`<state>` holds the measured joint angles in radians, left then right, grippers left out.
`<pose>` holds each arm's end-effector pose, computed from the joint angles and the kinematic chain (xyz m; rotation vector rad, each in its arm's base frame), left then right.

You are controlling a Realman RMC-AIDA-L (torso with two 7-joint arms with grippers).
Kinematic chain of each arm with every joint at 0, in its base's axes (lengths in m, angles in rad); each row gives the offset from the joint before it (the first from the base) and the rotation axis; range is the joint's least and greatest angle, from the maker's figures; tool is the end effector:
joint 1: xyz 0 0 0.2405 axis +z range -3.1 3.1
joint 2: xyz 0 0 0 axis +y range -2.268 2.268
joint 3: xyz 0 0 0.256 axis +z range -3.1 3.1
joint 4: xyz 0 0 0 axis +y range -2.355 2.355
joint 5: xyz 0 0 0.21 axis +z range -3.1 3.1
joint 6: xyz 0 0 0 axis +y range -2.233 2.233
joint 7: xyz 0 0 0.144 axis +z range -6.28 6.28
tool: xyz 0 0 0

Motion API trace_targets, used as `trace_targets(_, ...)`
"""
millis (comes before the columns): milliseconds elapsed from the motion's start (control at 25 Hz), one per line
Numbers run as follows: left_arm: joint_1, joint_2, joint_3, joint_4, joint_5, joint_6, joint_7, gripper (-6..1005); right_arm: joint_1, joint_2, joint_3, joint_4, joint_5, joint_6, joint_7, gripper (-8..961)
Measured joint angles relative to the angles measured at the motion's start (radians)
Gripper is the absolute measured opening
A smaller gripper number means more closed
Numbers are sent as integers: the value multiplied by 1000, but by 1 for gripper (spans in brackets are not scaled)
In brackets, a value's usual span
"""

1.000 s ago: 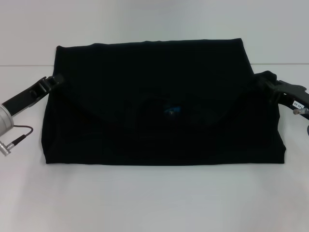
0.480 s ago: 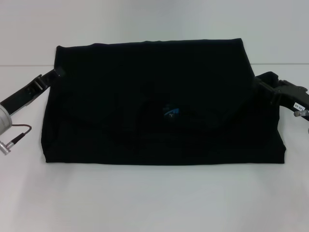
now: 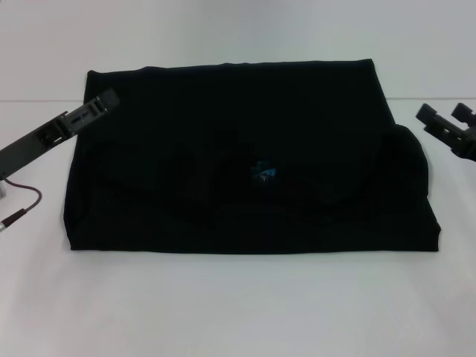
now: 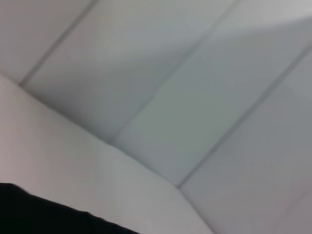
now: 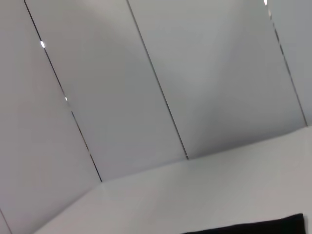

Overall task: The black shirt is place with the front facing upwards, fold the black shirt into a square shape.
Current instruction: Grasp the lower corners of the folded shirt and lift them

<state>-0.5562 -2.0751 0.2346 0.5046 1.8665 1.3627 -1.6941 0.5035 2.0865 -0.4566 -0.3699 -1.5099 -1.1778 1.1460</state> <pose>-0.3012 0.3635 0.0465 -1.9361 -1.2623 -1.1769 0.3165 0.3625 0.0236 -1.8875 0.8835 0.9622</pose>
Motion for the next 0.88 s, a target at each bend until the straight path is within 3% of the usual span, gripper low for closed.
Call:
trace_targets(120,18,20,28,2,7,52,-11,934,-26,-3,-10,-18,-21,-52,6,891)
trace_targets(200,34,40,66,2,9,81,-33,934,-43,-6,-18,-36,-66,-107,7,947)
trace_targets(360,58,103,198,4,19,143,-87,934,-69,-9,-25,-87,-182,-227,-2,947)
trace_targets(480,65,127,253,9,23,174,-92,934,-76,-9,-29,-118,-252,-307,-11,947)
trace_targets(640,70,132,300,51,75,189,-85,934,-77,-4,-38,-132,-323,-389,-70,946)
trace_targets(880,70,113,320,75,153,181,-59,935,-73,5,-95,-119,-377,-360,-131,946)
